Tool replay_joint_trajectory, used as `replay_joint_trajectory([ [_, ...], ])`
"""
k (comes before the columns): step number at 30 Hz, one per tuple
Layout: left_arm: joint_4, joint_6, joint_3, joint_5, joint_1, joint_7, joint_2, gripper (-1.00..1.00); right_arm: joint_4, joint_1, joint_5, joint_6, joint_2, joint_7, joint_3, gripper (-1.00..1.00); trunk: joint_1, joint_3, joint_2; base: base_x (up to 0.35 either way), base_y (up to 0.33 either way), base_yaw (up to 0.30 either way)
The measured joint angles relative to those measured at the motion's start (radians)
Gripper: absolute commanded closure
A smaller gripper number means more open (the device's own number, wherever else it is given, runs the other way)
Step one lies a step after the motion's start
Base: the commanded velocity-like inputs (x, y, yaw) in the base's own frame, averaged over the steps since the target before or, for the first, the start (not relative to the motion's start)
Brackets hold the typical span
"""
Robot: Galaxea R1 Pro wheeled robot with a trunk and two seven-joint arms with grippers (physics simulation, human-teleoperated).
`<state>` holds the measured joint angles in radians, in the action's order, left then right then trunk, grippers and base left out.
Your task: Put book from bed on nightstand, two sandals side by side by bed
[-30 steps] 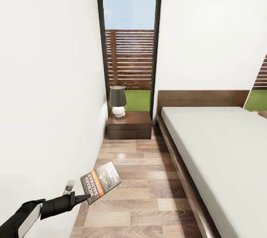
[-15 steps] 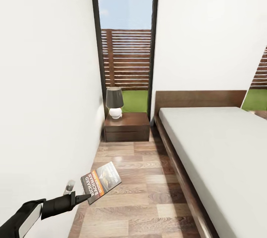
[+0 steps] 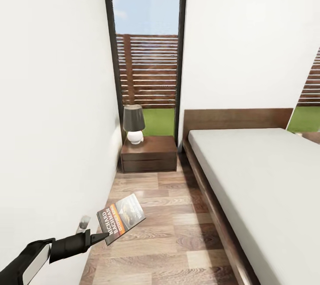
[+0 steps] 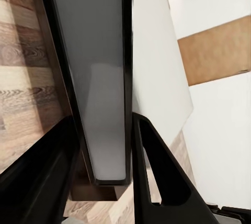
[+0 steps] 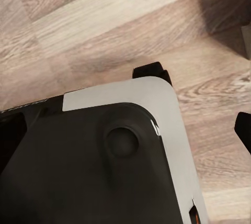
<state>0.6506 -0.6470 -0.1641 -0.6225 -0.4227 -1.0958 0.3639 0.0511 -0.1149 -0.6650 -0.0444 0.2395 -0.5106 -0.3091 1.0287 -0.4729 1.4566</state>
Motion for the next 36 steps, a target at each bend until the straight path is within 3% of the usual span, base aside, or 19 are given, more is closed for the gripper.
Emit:
replay_joint_trajectory([
  [36,-0.007,0.0,0.0,0.0,-0.001,0.003,-0.003,1.0,0.0,0.0,0.0,0.0,0.0,0.0,0.0,-1.0,0.0,0.0,0.0,0.14,0.0,0.0],
])
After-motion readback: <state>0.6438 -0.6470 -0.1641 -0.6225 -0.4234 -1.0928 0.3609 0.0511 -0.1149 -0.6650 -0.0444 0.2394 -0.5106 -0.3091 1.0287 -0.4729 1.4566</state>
